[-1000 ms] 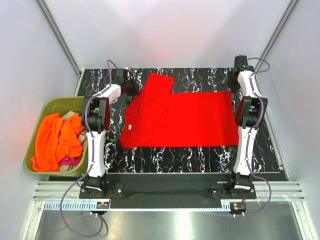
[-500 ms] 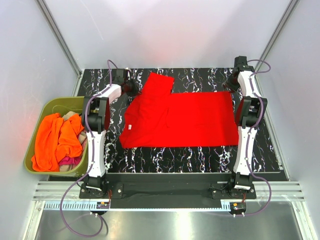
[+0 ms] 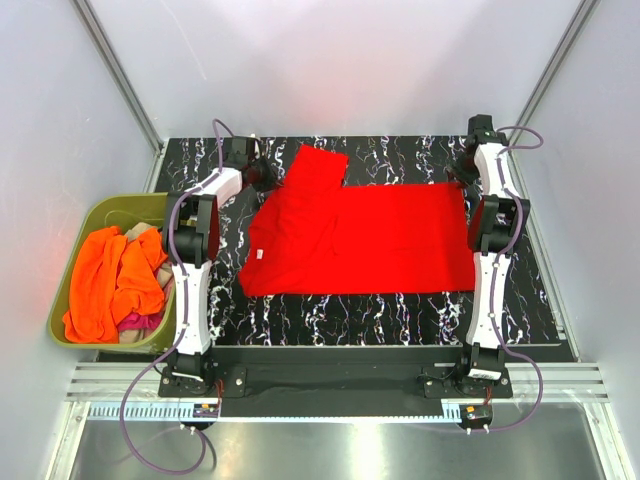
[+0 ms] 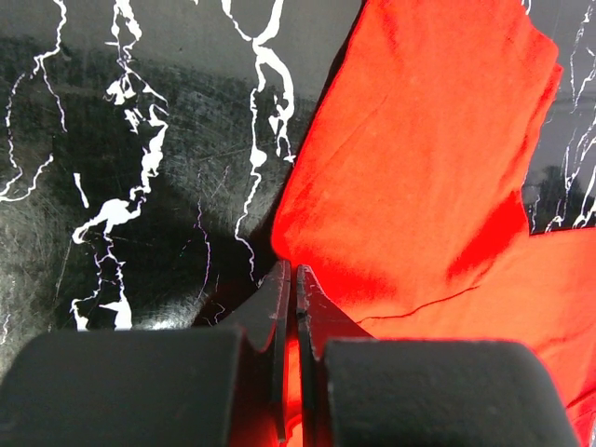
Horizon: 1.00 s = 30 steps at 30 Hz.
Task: Fold and stack the t-shirts
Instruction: Fold the tshirt
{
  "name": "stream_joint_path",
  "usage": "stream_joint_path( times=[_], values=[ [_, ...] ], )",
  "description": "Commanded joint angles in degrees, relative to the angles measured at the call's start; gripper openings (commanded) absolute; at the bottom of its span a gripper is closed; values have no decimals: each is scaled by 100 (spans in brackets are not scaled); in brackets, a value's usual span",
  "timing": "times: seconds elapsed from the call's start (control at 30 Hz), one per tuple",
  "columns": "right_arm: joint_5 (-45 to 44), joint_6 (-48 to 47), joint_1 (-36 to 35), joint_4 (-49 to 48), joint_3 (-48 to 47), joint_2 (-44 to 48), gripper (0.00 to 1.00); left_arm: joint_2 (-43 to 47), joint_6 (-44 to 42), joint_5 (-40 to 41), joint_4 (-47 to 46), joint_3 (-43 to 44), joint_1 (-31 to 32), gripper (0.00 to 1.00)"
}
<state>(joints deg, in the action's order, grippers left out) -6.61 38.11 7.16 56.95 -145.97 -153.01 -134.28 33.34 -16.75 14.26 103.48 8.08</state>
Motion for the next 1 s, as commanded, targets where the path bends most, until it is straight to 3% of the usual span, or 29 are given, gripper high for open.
stream_joint_path(
  times=[0.0, 0.4, 0.63, 0.77, 0.97],
  values=[
    [-51, 250, 31, 404, -125, -413, 37, 508, 58, -109, -301, -3, 1, 0],
    [238, -39, 31, 493, -623, -554, 0, 569, 41, -144, -301, -30, -17, 0],
    [318, -286, 66, 396, -740, -221, 0, 587, 58, -170, -301, -30, -17, 0],
    [319, -540, 49, 203, -380, 183, 23, 561, 129, -241, -319, -91, -8, 0],
    [-191, -1366, -13, -34, 33, 526, 46, 587, 120, -232, -363, -249, -8, 0]
  ],
)
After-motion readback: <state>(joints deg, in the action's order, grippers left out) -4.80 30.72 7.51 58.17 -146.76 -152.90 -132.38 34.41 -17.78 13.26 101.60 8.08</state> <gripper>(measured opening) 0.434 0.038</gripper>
